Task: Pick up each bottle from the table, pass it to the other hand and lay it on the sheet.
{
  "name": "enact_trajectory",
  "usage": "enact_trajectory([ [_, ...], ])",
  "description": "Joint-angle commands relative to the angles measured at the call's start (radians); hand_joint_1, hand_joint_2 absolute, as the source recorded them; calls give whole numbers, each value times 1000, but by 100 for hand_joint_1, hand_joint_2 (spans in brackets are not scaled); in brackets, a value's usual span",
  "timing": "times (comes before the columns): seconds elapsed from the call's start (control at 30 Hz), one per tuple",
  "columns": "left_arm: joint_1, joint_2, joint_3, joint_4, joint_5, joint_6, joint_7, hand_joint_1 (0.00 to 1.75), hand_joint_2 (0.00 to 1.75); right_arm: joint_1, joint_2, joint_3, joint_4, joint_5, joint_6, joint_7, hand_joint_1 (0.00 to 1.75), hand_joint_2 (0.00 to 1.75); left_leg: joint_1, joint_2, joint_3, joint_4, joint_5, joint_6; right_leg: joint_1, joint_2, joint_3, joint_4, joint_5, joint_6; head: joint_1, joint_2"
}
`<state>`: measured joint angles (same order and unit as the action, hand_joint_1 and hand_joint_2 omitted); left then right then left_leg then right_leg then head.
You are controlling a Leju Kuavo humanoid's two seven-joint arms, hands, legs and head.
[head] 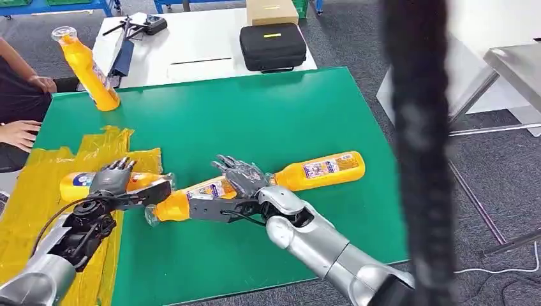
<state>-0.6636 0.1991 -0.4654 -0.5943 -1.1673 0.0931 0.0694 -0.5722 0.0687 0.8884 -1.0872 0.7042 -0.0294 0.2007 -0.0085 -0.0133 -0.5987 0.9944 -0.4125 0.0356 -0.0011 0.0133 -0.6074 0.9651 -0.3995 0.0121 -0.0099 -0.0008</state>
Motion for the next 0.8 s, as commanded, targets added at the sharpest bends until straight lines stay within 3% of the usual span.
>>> enact_trajectory([
  [0.03,1,-41,86,-6,176,8,-30,0,0,-102,-33,22,170,91,73,-45,0,175,0,-1,2,0,-1,-2,0,-2,2,0,-1,0,0,0],
  [0.2,122,-38,208,-355,457,-37,2,0,0,-163,-22,42,334,146,111,-122,0,175,0,0,2,1,-1,-2,0,-1,3,1,-1,0,0,0],
  [0.27,128,-30,204,-381,463,-49,17,0,0,-166,-20,41,341,147,110,-126,0,175,0,-1,1,1,0,-2,0,-2,2,1,-1,0,1,0],
  [0.37,202,-38,296,-586,781,-79,-24,0,0,-203,-7,69,400,150,131,-162,0,175,1,1,0,1,-1,-2,0,0,0,2,-1,0,1,0],
  [0.53,300,-19,309,-908,951,53,-71,0,0,-221,4,94,462,171,114,-185,0,175,1,3,-1,2,-2,-3,1,0,0,3,-2,0,0,0],
  [0.8,339,-31,262,-1036,980,141,-150,0,0,-239,4,98,481,170,93,-187,0,175,0,0,-3,1,0,-2,0,-1,-2,2,0,0,0,0],
])
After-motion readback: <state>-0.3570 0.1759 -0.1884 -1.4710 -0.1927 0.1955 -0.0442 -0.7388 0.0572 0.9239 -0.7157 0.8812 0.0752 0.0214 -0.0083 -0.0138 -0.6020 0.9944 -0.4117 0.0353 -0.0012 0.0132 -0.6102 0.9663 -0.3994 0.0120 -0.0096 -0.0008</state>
